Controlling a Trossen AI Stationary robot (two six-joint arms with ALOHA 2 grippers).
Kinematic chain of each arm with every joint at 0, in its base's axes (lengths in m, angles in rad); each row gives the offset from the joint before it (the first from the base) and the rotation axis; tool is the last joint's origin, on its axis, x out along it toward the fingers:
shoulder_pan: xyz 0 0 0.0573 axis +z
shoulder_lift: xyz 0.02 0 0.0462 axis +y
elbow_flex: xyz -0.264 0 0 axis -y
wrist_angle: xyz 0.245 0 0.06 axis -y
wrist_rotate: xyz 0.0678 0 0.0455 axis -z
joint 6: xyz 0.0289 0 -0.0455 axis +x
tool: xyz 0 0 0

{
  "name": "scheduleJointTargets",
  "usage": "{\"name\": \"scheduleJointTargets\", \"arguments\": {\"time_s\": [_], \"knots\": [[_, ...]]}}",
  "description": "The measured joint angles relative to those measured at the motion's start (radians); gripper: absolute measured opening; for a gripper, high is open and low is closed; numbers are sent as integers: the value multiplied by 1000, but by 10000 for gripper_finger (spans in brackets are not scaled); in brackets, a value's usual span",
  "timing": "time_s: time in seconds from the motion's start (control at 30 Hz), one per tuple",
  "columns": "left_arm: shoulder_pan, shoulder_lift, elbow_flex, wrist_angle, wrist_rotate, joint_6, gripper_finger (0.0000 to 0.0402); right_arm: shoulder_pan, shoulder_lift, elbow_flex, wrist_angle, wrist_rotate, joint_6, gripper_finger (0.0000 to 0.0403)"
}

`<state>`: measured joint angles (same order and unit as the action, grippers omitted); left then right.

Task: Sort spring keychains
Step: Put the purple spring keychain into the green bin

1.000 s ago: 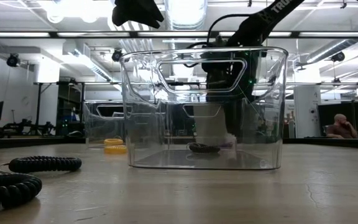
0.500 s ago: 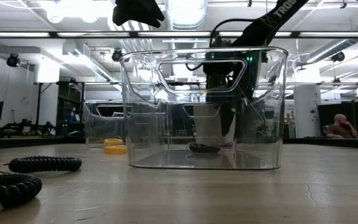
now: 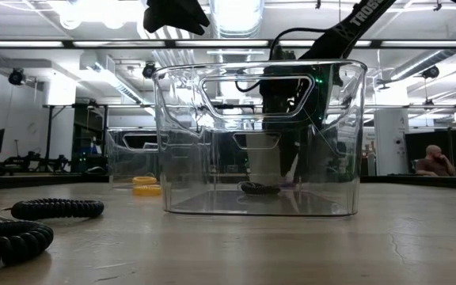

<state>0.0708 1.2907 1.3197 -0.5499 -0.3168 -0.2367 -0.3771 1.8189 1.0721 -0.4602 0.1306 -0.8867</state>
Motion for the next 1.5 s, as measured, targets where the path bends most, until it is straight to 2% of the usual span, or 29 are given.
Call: {"name": "scheduleJointTargets", "arguments": {"time_s": [0.37, 0.57, 1.0, 1.33, 1.5], "knots": [[0, 0, 0, -1, 0, 6, 128, -2, 34, 3, 1, 6, 28, 177], [0, 0, 0, -1, 0, 14, 128, -18, 38, 3, -3, 20, 134, 171], [0, 0, 0, -1, 0, 27, 128, -23, 40, 3, -11, 16, 122, 148], [0, 0, 0, -1, 0, 28, 129, -12, -16, -2, -35, 90, 178, 103], [0, 0, 0, -7, 0, 29, 129, -9, -46, -1, -130, 39, 205, 60]]}}
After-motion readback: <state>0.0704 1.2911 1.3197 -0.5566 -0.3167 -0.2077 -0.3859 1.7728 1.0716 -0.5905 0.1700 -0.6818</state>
